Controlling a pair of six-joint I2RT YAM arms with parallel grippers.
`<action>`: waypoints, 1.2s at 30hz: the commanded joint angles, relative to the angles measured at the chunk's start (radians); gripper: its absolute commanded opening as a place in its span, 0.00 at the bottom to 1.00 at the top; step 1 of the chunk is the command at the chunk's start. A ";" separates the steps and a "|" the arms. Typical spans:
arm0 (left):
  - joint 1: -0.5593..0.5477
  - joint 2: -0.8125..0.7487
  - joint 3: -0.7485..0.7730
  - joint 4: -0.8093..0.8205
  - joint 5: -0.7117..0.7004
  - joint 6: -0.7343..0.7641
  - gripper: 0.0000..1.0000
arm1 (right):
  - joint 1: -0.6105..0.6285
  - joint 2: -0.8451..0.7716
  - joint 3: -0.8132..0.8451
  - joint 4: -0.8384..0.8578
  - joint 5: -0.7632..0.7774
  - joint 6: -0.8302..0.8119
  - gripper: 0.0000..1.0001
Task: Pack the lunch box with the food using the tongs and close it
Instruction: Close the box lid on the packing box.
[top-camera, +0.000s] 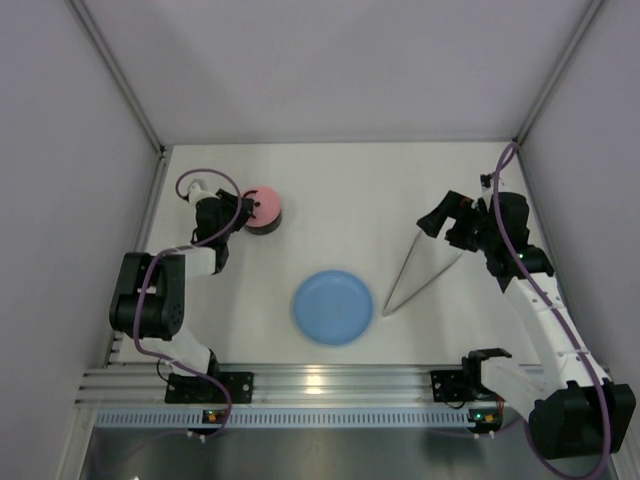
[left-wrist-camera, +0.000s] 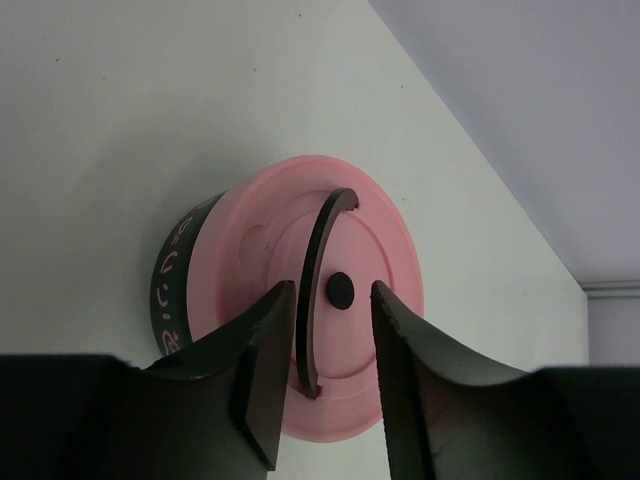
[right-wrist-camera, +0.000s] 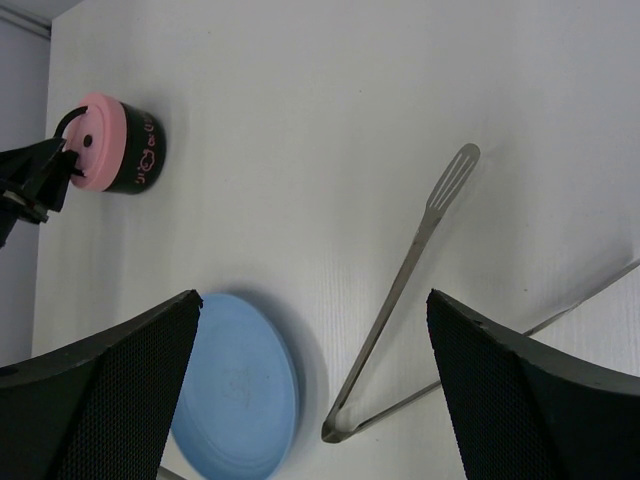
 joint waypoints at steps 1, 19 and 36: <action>0.003 0.061 -0.027 -0.290 -0.059 0.040 0.45 | 0.018 0.001 -0.002 0.075 -0.003 -0.007 0.93; -0.130 0.100 0.271 -0.672 -0.147 0.226 0.54 | 0.020 -0.003 -0.017 0.087 -0.004 -0.001 0.93; -0.241 0.229 0.513 -0.997 -0.329 0.356 0.56 | 0.021 0.007 -0.025 0.106 -0.015 0.010 0.93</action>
